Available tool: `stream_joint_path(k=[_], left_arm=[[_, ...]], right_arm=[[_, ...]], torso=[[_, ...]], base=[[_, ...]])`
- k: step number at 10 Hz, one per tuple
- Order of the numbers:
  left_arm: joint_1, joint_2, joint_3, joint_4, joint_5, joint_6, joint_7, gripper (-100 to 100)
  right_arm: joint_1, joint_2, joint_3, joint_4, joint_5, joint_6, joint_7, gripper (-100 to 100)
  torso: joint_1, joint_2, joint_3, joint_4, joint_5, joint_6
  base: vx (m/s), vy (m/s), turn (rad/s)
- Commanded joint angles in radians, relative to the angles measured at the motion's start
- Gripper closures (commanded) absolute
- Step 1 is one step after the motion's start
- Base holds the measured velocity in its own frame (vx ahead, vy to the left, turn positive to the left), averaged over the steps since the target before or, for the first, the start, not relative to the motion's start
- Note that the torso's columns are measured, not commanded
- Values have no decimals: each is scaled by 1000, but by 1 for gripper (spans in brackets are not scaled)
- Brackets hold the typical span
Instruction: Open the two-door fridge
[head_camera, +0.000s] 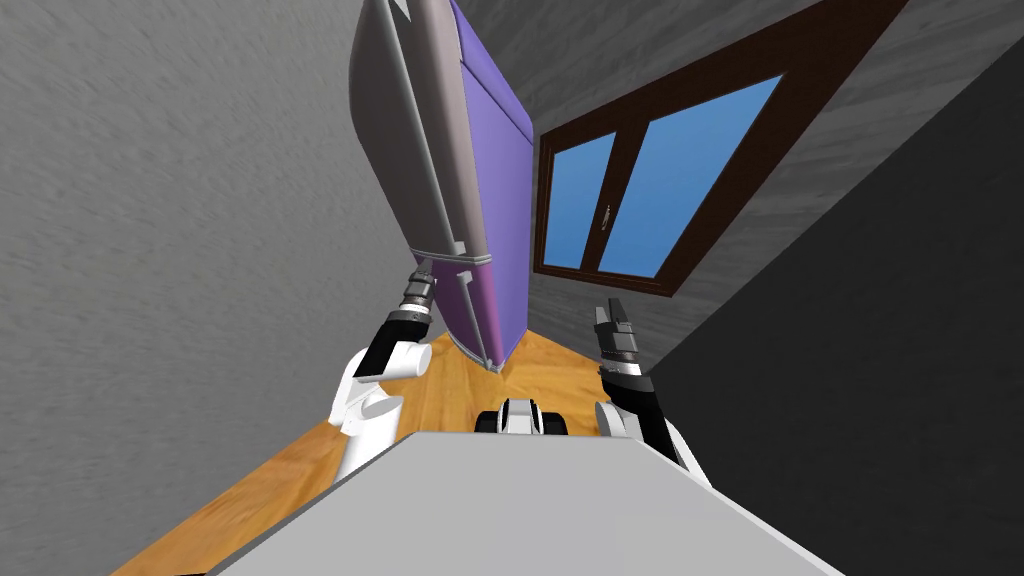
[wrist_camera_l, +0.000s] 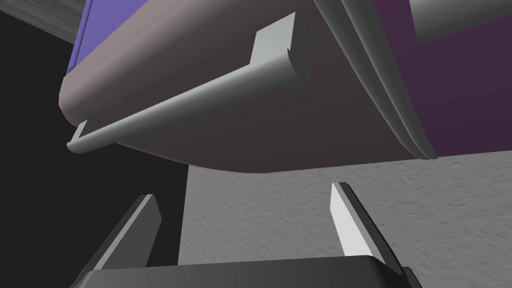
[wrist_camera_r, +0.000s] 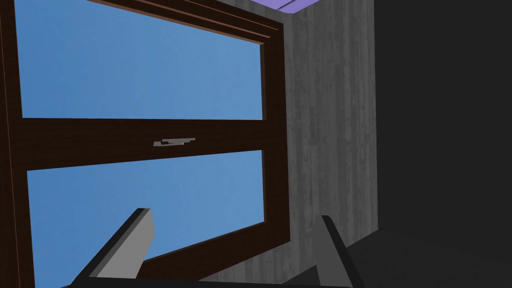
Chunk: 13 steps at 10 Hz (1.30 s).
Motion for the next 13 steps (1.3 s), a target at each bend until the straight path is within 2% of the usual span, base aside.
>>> stream_joint_path(k=[1, 2, 3, 4, 5, 6, 7, 8, 9, 10, 13], left_arm=[[-34, -6, 13, -5, -12, 77, -17, -100], [-34, -6, 13, -5, -12, 103, -17, -100], [-58, -12, 21, -6, -21, 132, -28, -100], [-58, -12, 21, -6, -21, 158, -28, -100], [-82, -18, 30, -8, -30, 184, -39, -100], [-82, -18, 30, -8, -30, 211, -39, -100], [-106, -24, 38, -10, -38, 240, -50, -100], [-106, -24, 38, -10, -38, 267, -50, -100], [-130, -30, 47, -12, -47, 296, -61, -100], [-130, -30, 47, -12, -47, 324, -61, -100], [-177, -42, 63, -17, -63, 413, -82, -100]], right_arm=[[0, 0, 0, 0, 0, 0, 0, 0], [0, 0, 0, 0, 0, 0, 0, 0], [0, 0, 0, 0, 0, 0, 0, 0], [0, 0, 0, 0, 0, 0, 0, 0], [0, 0, 0, 0, 0, 0, 0, 0], [0, 0, 0, 0, 0, 0, 0, 0], [0, 0, 0, 0, 0, 0, 0, 0], [0, 0, 0, 0, 0, 0, 0, 0], [0, 0, 0, 0, 0, 0, 0, 0], [0, 0, 0, 0, 0, 0, 0, 0], [0, 0, 0, 0, 0, 0, 0, 0]], torso=[[1, 0, 0, 0, 0, 0], [1, -2, -1, 0, 0, 0], [1, -1, -1, 0, 0, 0], [0, -1, 0, 0, 0, 0], [1, 1, 0, 0, 0, 0], [1, 0, 0, 0, 0, 0], [1, 0, 0, 0, 0, 0], [0, 0, 0, 0, 0, 0], [0, 1, 0, 0, 0, 0], [0, 0, 0, 0, 0, 0], [1, -1, -1, 0, 0, 0]], base=[[86, -33, 20], [74, -32, 12], [80, -35, 18], [66, -31, 11], [82, -23, 23], [65, -24, 11], [71, -39, 20], [57, -37, 13], [64, -36, 19], [58, -26, 11], [73, -28, 17]])
